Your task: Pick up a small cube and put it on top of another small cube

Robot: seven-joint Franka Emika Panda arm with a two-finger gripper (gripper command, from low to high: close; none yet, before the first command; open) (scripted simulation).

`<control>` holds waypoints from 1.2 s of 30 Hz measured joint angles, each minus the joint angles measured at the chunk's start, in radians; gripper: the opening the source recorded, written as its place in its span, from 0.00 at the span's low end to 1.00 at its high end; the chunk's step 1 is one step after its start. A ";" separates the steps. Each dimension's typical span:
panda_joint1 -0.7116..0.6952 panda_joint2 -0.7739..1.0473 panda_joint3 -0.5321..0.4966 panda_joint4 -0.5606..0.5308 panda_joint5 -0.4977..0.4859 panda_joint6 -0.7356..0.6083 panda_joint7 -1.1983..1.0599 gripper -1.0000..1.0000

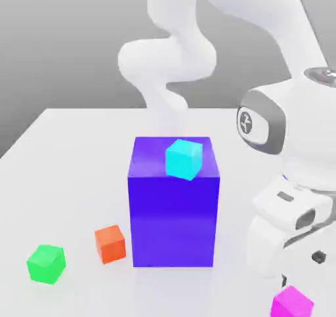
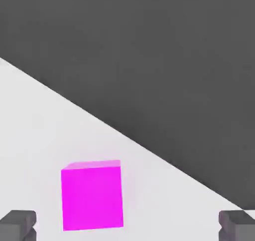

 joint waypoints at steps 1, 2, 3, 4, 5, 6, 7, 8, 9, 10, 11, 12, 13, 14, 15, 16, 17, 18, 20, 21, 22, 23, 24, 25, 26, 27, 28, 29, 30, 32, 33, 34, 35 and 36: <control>0.007 0.036 -0.006 0.007 -0.010 0.024 0.006 0.50; 0.015 0.073 -0.015 0.014 -0.019 0.049 0.011 0.50; 0.024 0.109 -0.024 0.022 -0.028 0.076 0.018 0.50; 0.028 0.140 -0.031 0.029 -0.039 0.099 0.025 0.00; 0.028 0.140 -0.031 0.029 -0.039 0.099 0.025 0.00; 0.028 0.140 -0.031 0.029 -0.039 0.099 0.025 0.00; 0.028 0.140 -0.031 0.029 -0.039 0.099 0.025 0.00; 0.028 0.140 -0.030 0.029 -0.039 0.099 0.025 0.00; 0.028 0.140 -0.030 0.029 -0.039 0.099 0.025 0.00; 0.031 0.156 -0.035 0.033 -0.043 0.111 0.028 0.00; 0.029 0.146 -0.032 0.030 -0.041 0.103 0.027 0.00; 0.024 0.123 -0.025 0.025 -0.034 0.086 0.022 0.00; 0.019 0.093 -0.018 0.018 -0.025 0.063 0.015 0.00; 0.013 0.060 -0.010 0.010 -0.015 0.037 0.007 0.00; 0.006 0.026 -0.003 0.002 -0.004 0.011 -0.001 0.00; -0.013 -0.001 -0.012 -0.010 0.005 -0.003 -0.009 0.00; -0.039 -0.020 -0.032 -0.025 0.012 -0.008 -0.017 0.00; -0.065 -0.038 -0.052 -0.040 0.018 -0.011 -0.025 0.00; -0.119 -0.072 -0.091 -0.069 0.030 -0.014 -0.040 0.00; -0.147 -0.088 -0.110 -0.084 0.036 -0.015 -0.047 0.00; -0.174 -0.105 -0.130 -0.099 0.043 -0.016 -0.055 0.00; -0.201 -0.122 -0.151 -0.115 0.052 -0.017 -0.064 0.00; -0.228 -0.139 -0.172 -0.131 0.060 -0.017 -0.074 0.00; -0.256 -0.156 -0.194 -0.147 0.070 -0.018 -0.084 0.00; -0.283 -0.174 -0.217 -0.164 0.080 -0.018 -0.094 0.00; -0.312 -0.192 -0.240 -0.181 0.090 -0.019 -0.105 0.00; -0.342 -0.210 -0.264 -0.198 0.102 -0.020 -0.117 0.00; -0.371 -0.229 -0.290 -0.215 0.115 -0.020 -0.130 0.00; -0.400 -0.248 -0.318 -0.233 0.129 -0.021 -0.144 0.00; -0.471 -0.267 -0.372 -0.262 0.167 -0.011 -0.181 0.00; -0.499 -0.248 -0.385 -0.267 0.193 0.011 -0.205 0.00; -0.517 -0.222 -0.386 -0.268 0.216 0.039 -0.223 0.00; -0.531 -0.191 -0.380 -0.268 0.238 0.068 -0.240 0.00; -0.542 -0.157 -0.370 -0.267 0.258 0.100 -0.255 0.00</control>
